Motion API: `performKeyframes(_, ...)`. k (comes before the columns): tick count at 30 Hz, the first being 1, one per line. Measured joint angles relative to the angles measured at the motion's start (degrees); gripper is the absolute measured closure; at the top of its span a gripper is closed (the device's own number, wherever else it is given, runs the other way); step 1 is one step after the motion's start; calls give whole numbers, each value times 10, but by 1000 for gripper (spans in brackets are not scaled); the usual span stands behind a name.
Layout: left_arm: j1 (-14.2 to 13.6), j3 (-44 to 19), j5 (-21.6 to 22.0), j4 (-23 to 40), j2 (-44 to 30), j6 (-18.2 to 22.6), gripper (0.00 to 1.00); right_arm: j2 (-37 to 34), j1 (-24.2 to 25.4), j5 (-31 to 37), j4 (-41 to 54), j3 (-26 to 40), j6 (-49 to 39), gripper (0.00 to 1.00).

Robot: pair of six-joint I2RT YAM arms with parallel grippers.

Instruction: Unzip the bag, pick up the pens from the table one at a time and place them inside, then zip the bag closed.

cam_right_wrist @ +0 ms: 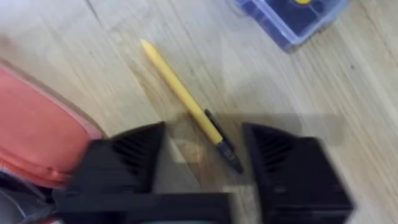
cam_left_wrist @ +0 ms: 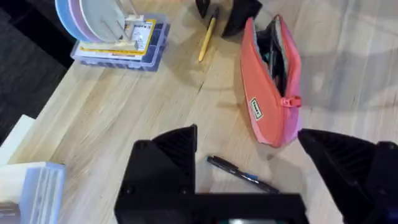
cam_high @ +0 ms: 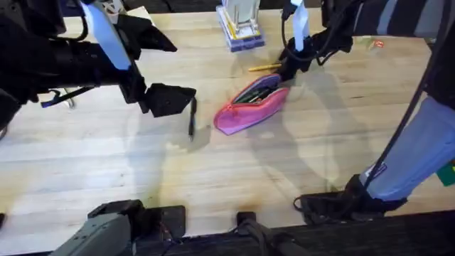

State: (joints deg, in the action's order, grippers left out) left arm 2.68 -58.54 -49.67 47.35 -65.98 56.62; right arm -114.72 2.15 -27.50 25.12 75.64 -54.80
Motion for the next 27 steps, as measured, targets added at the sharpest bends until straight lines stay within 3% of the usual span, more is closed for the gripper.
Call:
performKeyframes(5, 0, 0, 0, 0, 0, 0, 8, 0, -1, 1, -3, 0, -5, 878)
performKeyframes(6, 0, 0, 0, 0, 0, 0, 7, 0, -1, -1, -4, 3, -5, 941)
performKeyframes(20, 0, 0, 0, 0, 0, 0, 8, 5, -4, 7, -3, 4, -5, 964)
performKeyframes(27, 0, 0, 0, 0, 0, 0, 8, 43, -4, 40, 22, 1, -5, 971)
